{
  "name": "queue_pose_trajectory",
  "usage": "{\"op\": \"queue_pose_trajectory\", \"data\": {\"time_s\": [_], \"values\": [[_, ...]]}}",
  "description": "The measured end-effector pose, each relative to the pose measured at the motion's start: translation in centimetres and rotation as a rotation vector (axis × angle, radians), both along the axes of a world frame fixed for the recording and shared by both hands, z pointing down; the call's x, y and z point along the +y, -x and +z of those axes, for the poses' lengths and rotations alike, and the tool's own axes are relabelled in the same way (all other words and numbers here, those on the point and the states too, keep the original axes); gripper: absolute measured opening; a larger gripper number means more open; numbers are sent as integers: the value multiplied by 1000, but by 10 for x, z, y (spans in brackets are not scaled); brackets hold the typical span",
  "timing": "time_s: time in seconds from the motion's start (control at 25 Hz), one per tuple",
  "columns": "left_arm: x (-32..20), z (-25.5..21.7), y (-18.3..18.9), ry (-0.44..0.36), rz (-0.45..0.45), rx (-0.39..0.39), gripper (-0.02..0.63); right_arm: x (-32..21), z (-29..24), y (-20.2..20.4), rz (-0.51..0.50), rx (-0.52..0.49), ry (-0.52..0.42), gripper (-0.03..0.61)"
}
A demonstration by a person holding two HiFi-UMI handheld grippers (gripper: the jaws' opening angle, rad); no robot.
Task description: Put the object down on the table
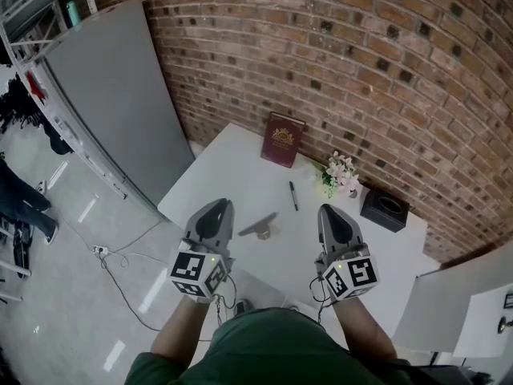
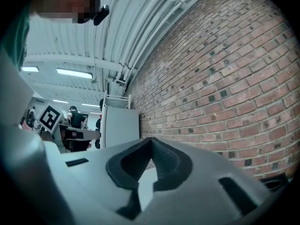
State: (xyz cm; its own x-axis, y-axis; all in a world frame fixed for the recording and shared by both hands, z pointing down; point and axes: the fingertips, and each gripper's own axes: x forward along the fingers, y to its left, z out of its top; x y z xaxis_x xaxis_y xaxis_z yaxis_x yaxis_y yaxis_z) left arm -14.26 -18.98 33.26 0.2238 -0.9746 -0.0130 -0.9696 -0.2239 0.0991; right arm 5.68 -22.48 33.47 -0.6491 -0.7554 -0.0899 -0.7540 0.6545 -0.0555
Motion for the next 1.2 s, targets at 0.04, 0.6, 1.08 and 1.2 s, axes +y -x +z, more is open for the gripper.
{"op": "queue_pose_trajectory", "data": {"time_s": [0.04,0.6,1.08,1.2], "values": [[0,0,1,2,-2,0,33,0,0,1,-3,0,0,3],[-4,6,1,15,1,6,33,-3,6,1,1,15,14,3],[-11,17,-2,38,8,3,34,-8,11,0,2,24,25,2],[-15,19,0,49,11,0,34,-10,10,2,3,24,27,2]]}}
